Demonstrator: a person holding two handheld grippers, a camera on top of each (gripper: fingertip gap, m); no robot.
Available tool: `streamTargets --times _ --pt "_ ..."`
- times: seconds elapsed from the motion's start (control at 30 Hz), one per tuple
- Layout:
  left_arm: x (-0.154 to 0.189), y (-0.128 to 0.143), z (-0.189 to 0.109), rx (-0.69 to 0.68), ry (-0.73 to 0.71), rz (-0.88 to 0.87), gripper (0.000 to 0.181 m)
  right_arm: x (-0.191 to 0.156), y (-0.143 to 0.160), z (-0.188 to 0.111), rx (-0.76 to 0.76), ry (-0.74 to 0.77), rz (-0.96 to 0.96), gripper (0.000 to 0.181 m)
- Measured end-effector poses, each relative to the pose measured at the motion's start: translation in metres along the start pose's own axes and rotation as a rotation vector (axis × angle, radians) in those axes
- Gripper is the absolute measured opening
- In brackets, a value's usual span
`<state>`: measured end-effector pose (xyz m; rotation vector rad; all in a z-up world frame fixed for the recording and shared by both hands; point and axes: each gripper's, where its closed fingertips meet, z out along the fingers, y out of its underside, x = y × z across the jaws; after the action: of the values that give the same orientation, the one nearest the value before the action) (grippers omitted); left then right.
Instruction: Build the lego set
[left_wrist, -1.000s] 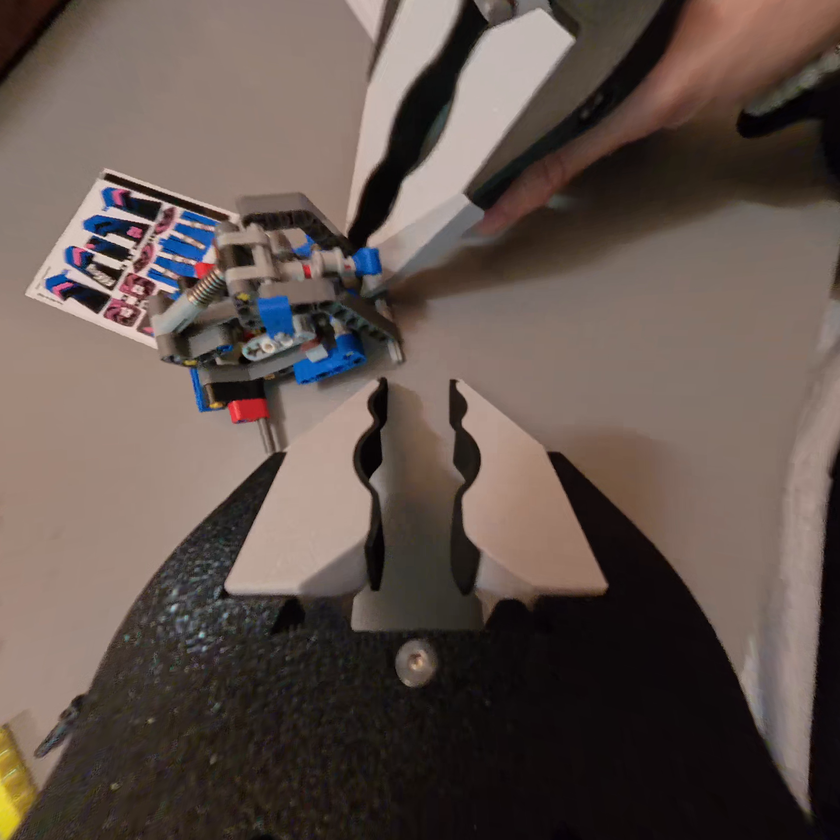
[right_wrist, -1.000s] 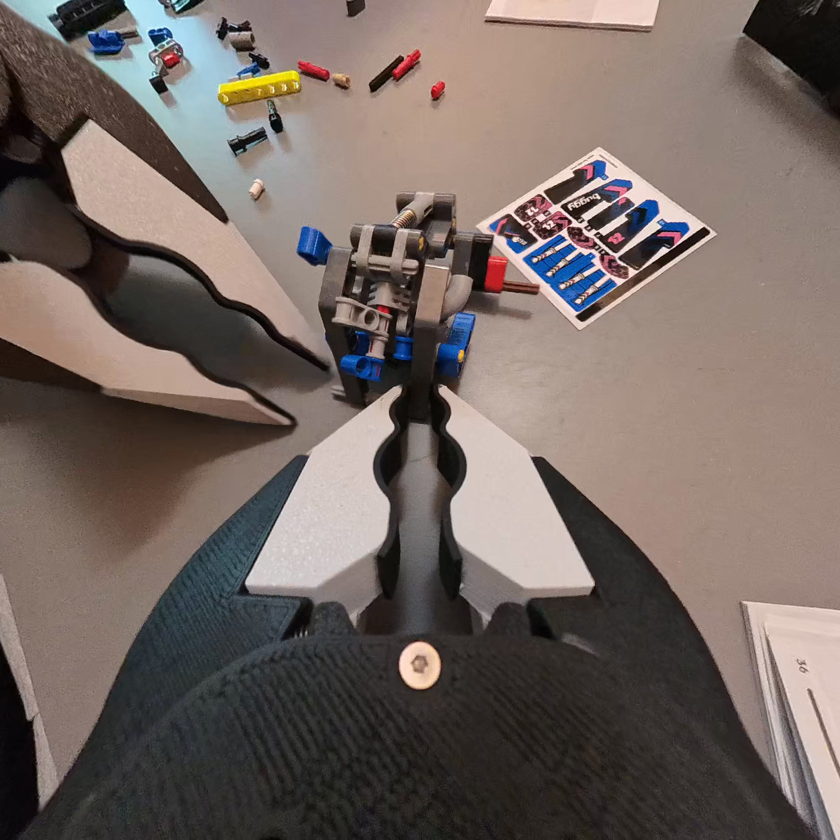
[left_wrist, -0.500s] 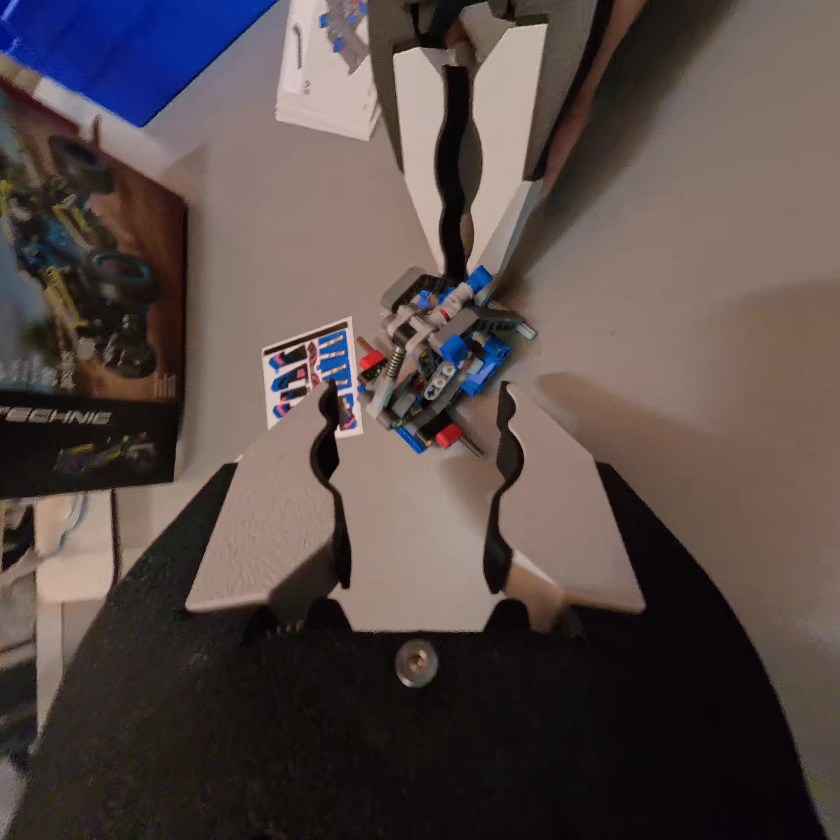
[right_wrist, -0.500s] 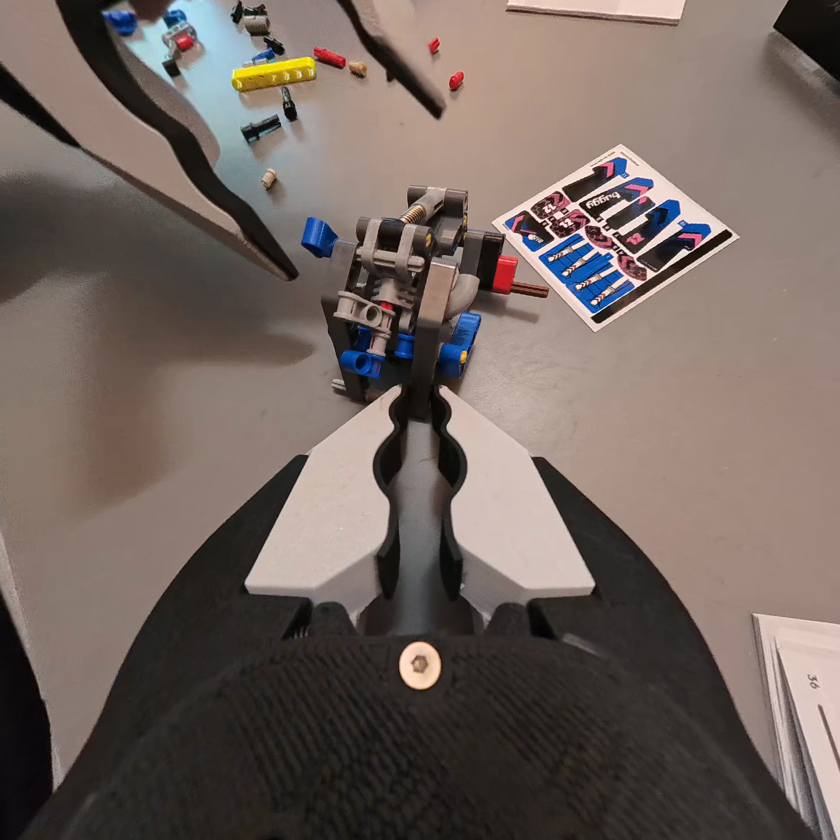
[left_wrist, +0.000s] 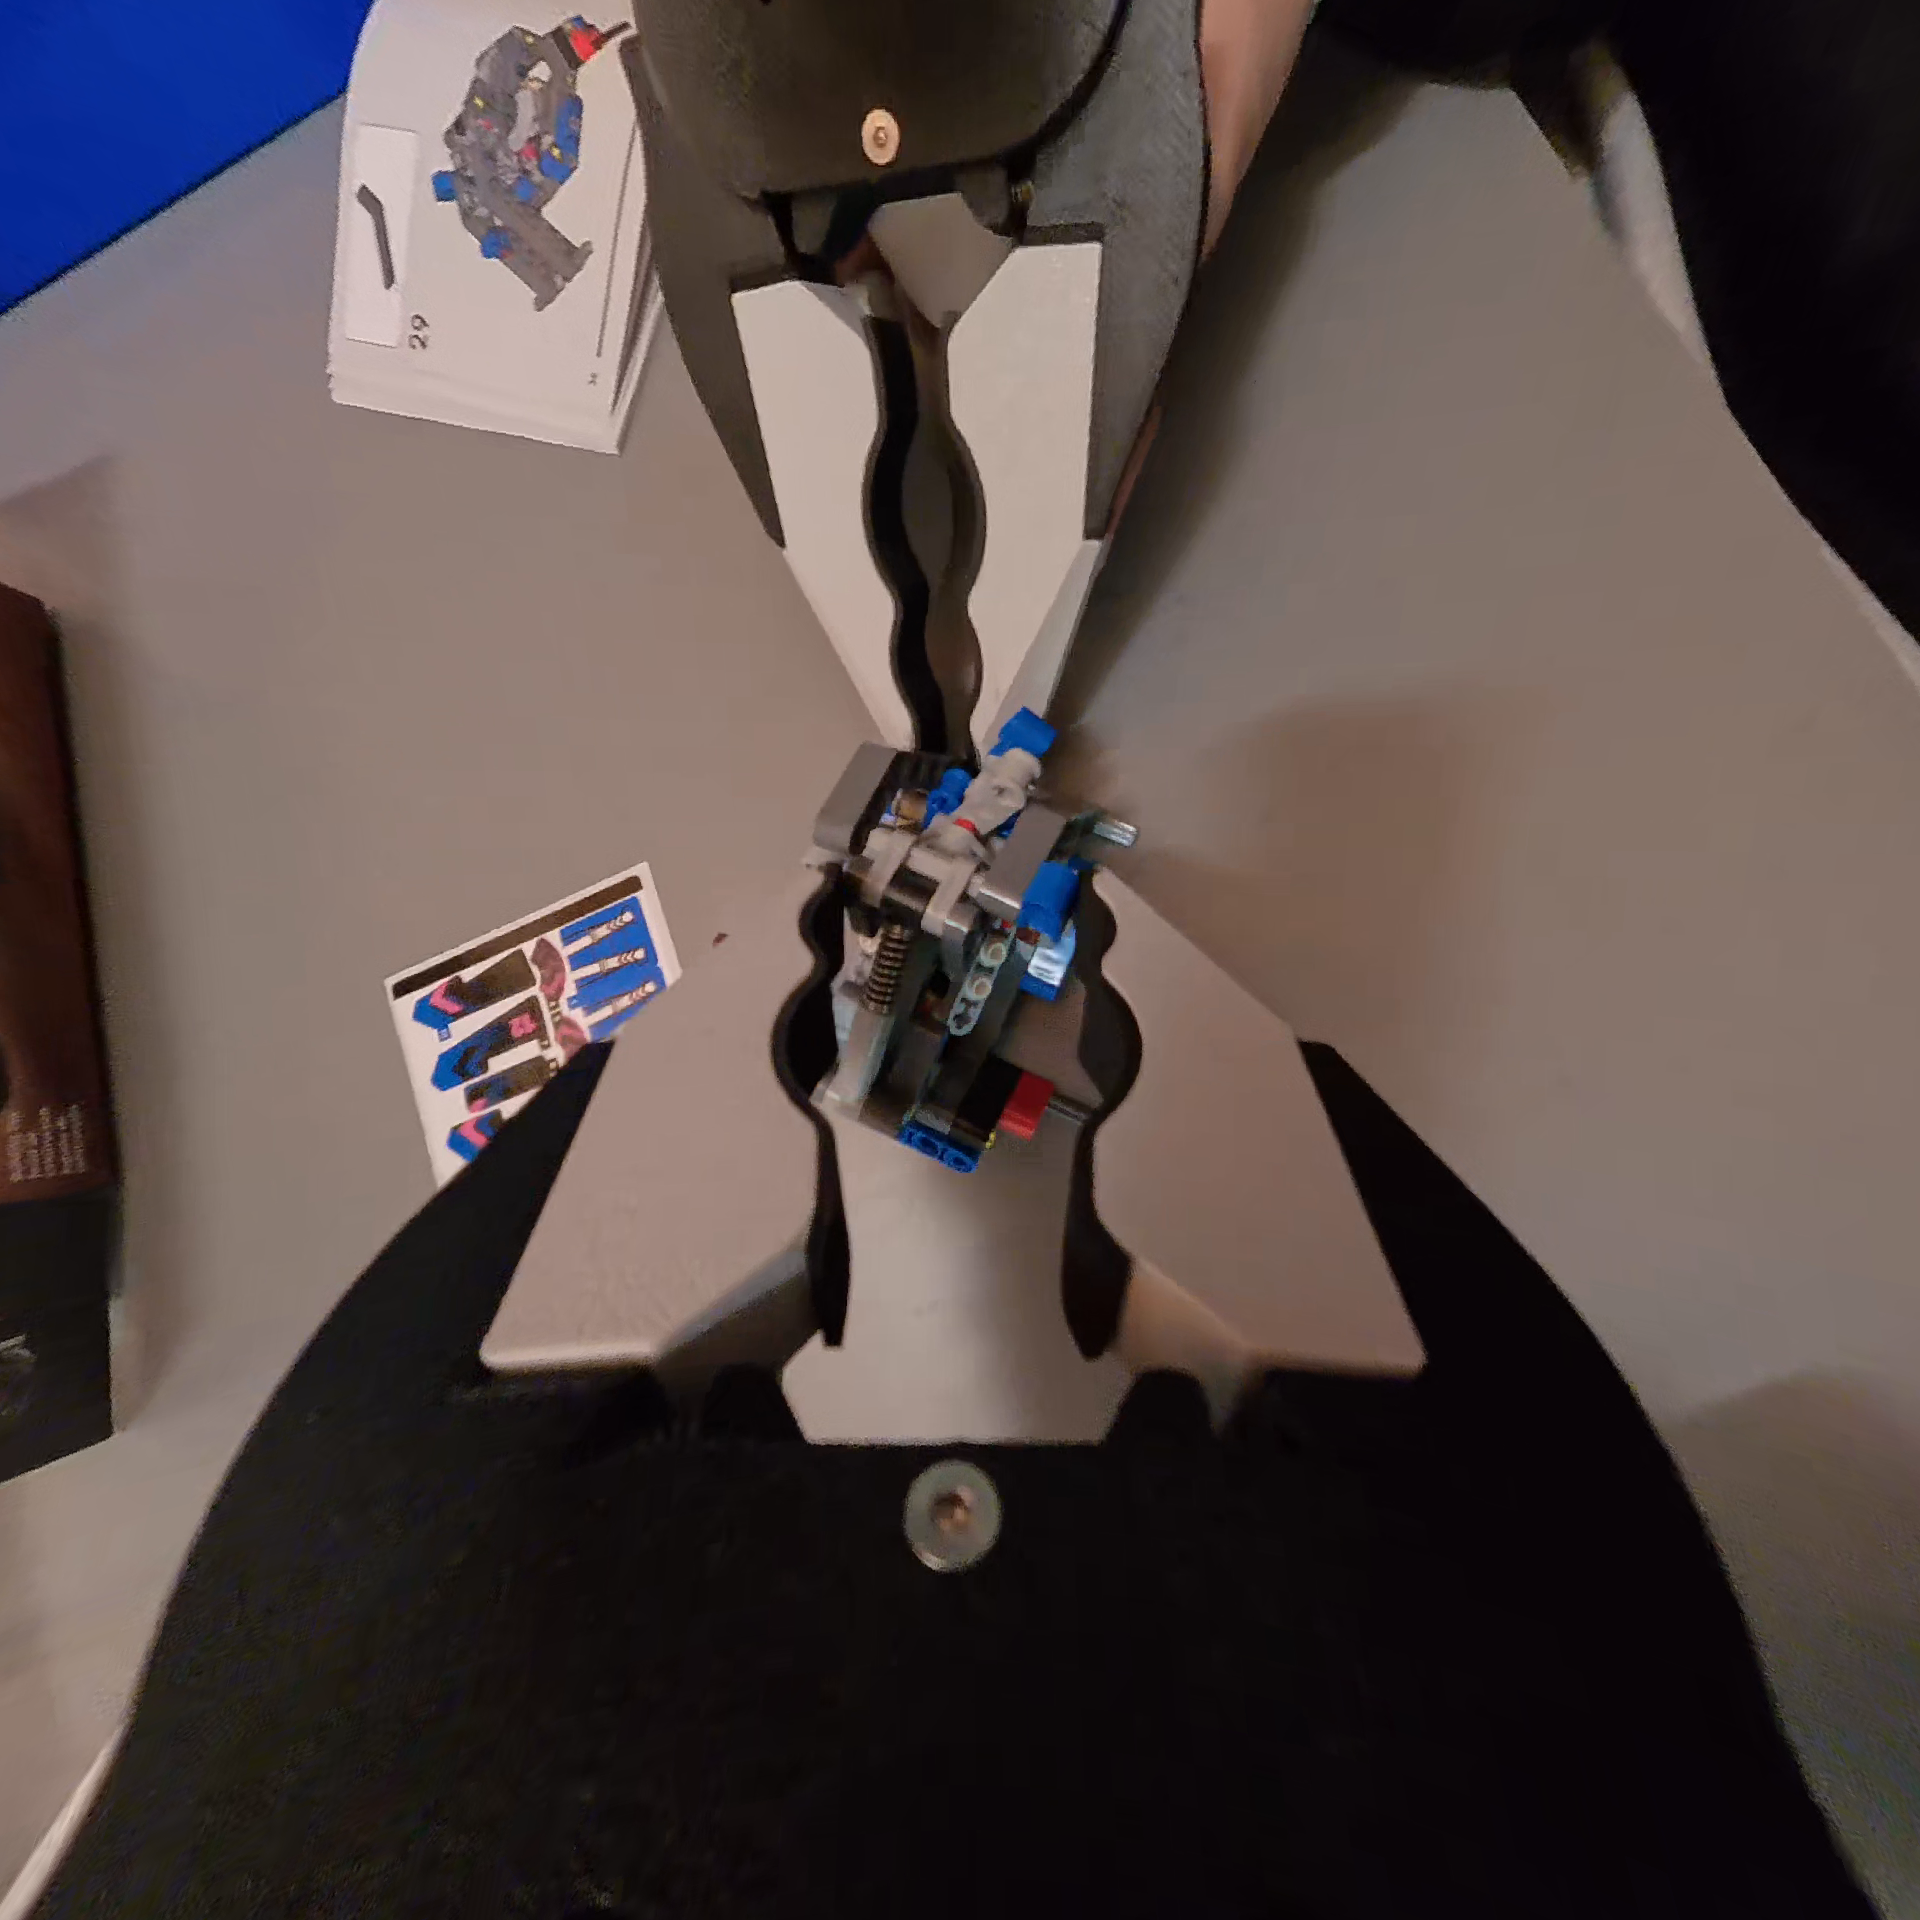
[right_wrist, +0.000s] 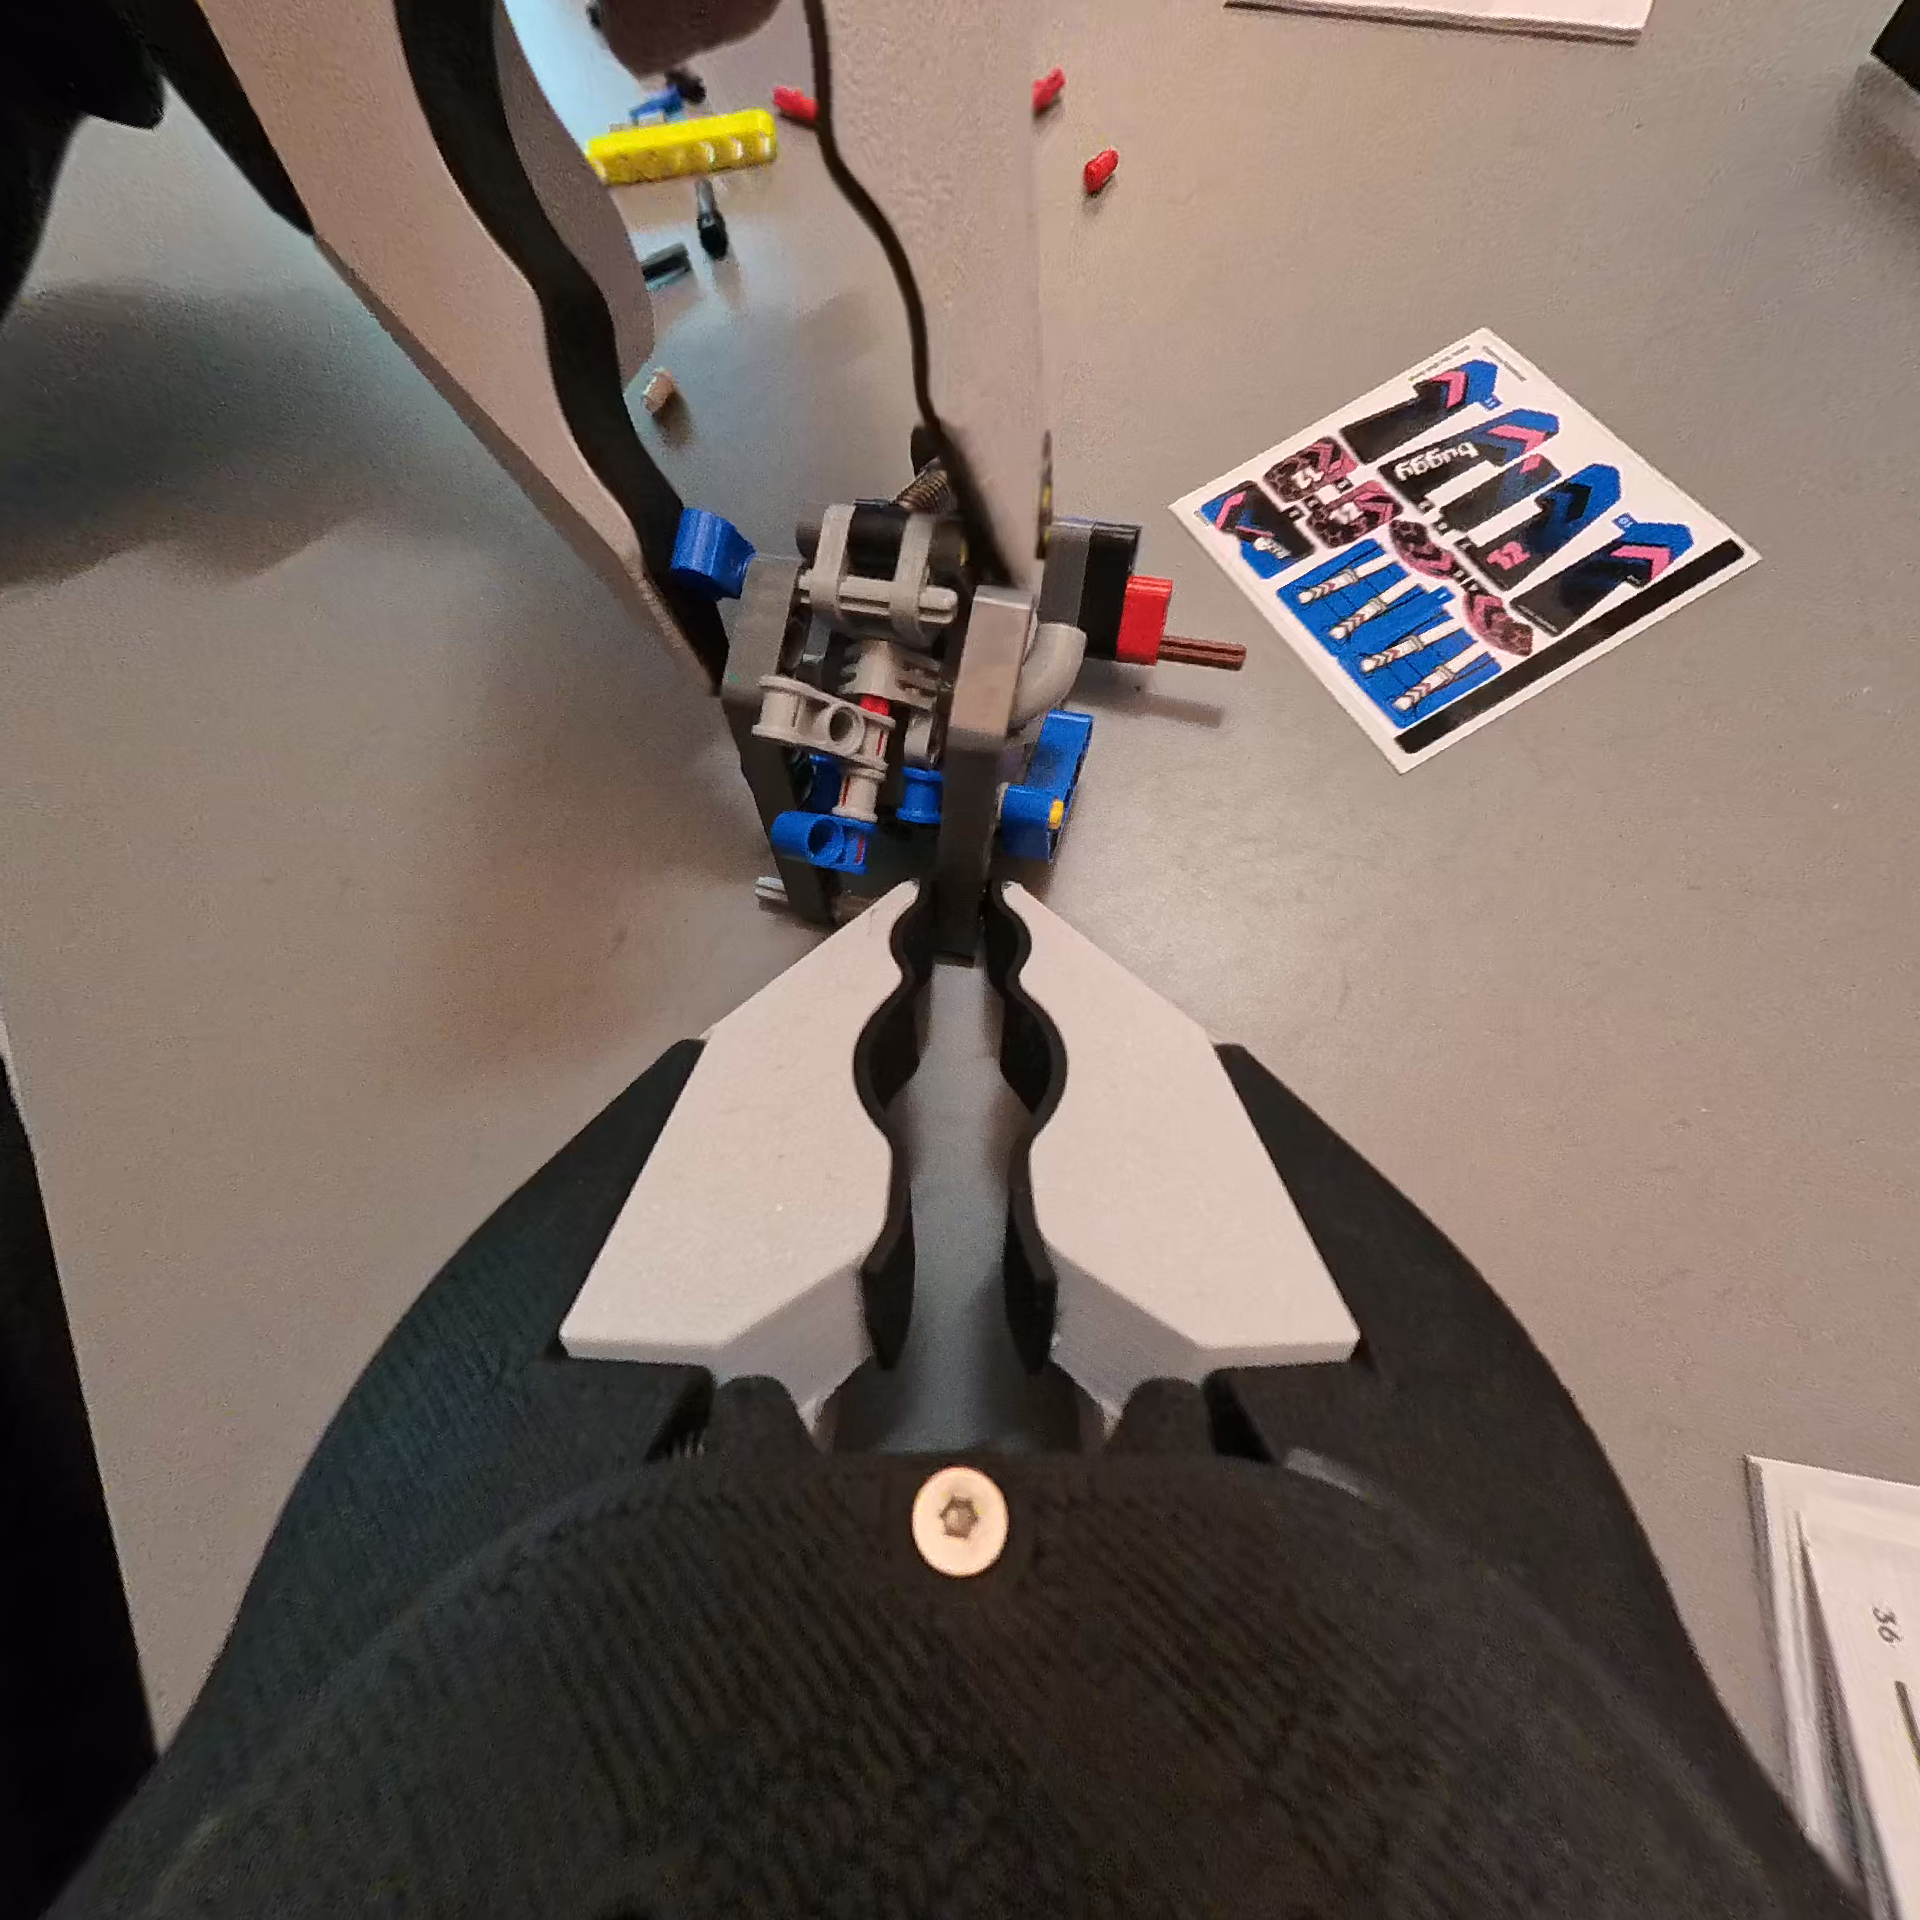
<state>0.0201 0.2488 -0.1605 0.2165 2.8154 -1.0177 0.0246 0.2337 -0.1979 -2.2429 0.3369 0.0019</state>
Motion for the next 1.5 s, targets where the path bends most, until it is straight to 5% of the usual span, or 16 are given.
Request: streamTargets --times 0.57,0.93,0.97,1.03,1.13,1.5 --pt "0.012 -0.001 0.001 0.004 -0.104 -0.098 0.041 -0.008 0.003 -0.002 -0.003 0.018 -0.220 0.009" --pt "0.021 -0.005 0.003 0.014 -0.143 -0.085 0.041 -0.024 0.010 -0.014 -0.006 -0.225 -0.211 0.015" --pt "0.021 -0.005 0.003 0.014 -0.148 -0.085 0.041 -0.026 0.013 -0.014 -0.019 -0.249 -0.223 0.020" --pt "0.021 -0.005 0.003 0.017 -0.154 -0.089 0.040 -0.042 0.021 -0.020 -0.044 -0.355 -0.279 0.058" --pt "0.020 -0.005 0.003 0.029 -0.161 -0.089 0.041 -0.026 0.016 -0.012 -0.037 -0.228 -0.287 0.025" --pt "0.017 -0.002 0.007 -0.005 -0.231 -0.150 0.040 -0.036 0.017 -0.009 -0.032 -0.142 -0.272 0.051"
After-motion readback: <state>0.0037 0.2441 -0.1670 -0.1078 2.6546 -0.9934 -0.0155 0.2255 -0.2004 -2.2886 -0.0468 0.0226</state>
